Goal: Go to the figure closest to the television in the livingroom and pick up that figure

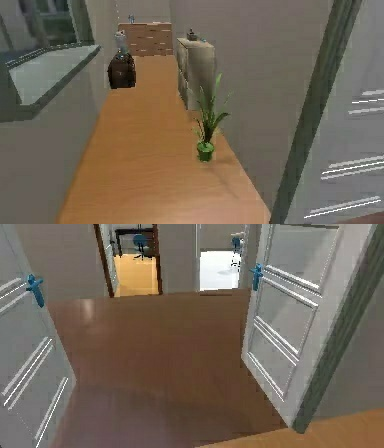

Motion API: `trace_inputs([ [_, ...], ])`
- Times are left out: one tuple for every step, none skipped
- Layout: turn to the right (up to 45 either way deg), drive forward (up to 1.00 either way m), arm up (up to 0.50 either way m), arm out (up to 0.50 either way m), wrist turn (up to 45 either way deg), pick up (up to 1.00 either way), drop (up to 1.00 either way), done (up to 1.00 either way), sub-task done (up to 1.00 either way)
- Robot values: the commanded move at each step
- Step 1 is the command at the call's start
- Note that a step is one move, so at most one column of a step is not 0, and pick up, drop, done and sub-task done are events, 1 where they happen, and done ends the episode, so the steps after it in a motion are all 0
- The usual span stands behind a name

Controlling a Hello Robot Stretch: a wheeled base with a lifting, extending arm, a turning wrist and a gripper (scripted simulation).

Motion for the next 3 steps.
trace_inputs([
  [0.0,0.20,0.00,0.00,0.0,0.00,0.00,0.00,0.00],
  [45.0,0.00,0.00,0.00,0.0,0.00,0.00,0.00,0.00],
  [39.0,0.00,0.00,0.00,0.0,0.00,0.00,0.00,0.00],
])
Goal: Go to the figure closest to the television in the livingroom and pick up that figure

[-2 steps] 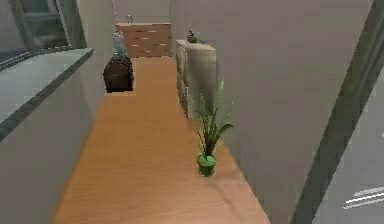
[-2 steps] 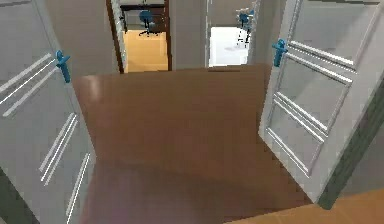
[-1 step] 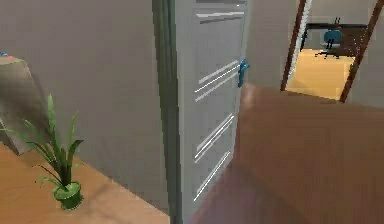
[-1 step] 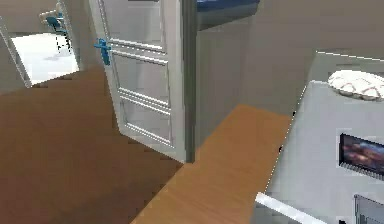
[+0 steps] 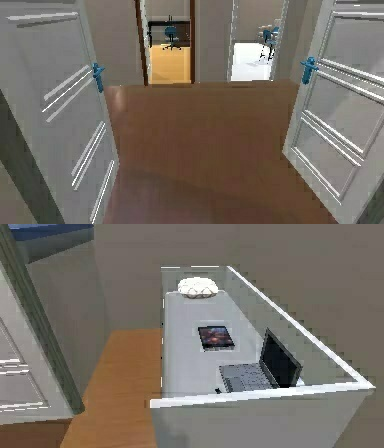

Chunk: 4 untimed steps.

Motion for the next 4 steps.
trace_inputs([
  [0.0,0.15,0.00,0.00,0.0,0.00,0.00,0.00,0.00],
  [15.0,0.00,0.00,0.00,0.0,0.00,0.00,0.00,0.00],
  [0.0,1.00,0.00,0.00,0.0,0.00,0.00,0.00,0.00],
  [3.0,0.00,0.00,0.00,0.0,0.00,0.00,0.00,0.00],
])
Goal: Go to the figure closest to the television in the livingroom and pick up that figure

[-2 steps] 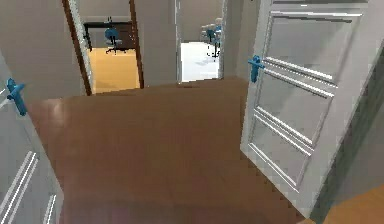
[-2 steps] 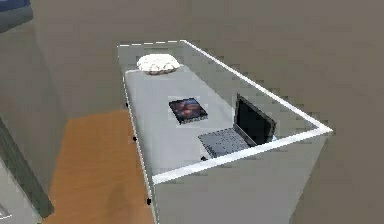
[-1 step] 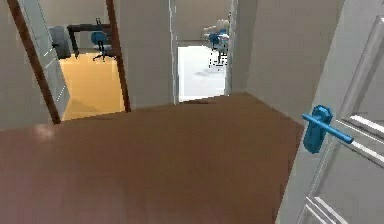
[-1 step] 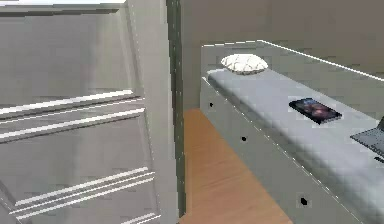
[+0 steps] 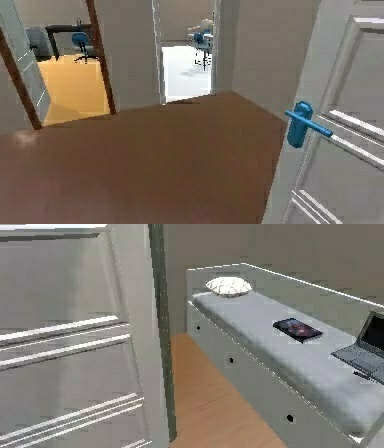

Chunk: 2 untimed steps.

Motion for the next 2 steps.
trace_inputs([
  [0.0,0.85,0.00,0.00,0.0,0.00,0.00,0.00,0.00],
  [0.0,1.00,0.00,0.00,0.0,0.00,0.00,0.00,0.00],
])
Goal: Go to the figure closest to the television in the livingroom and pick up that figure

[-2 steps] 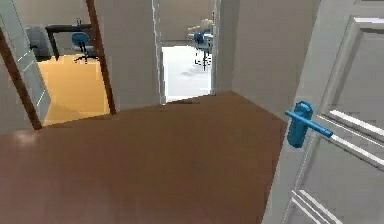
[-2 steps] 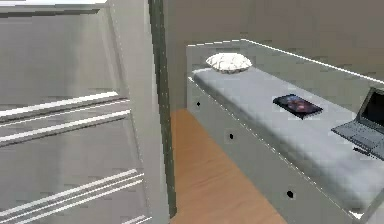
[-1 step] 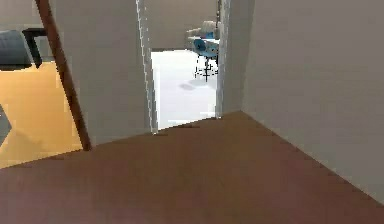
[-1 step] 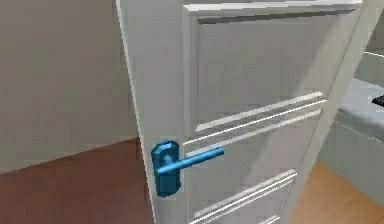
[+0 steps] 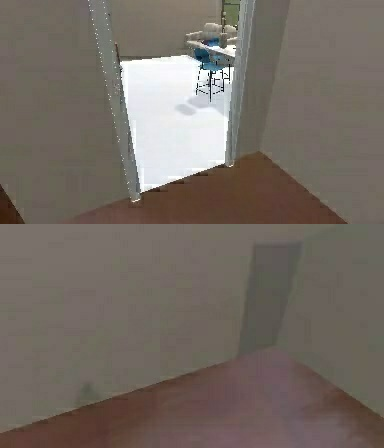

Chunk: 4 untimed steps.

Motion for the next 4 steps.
trace_inputs([
  [0.0,1.00,0.00,0.00,0.0,0.00,0.00,0.00,0.00],
  [0.0,0.60,0.00,0.00,0.0,0.00,0.00,0.00,0.00],
  [-30.0,0.00,0.00,0.00,0.0,0.00,0.00,0.00,0.00],
  [0.0,0.05,0.00,0.00,0.0,0.00,0.00,0.00,0.00],
])
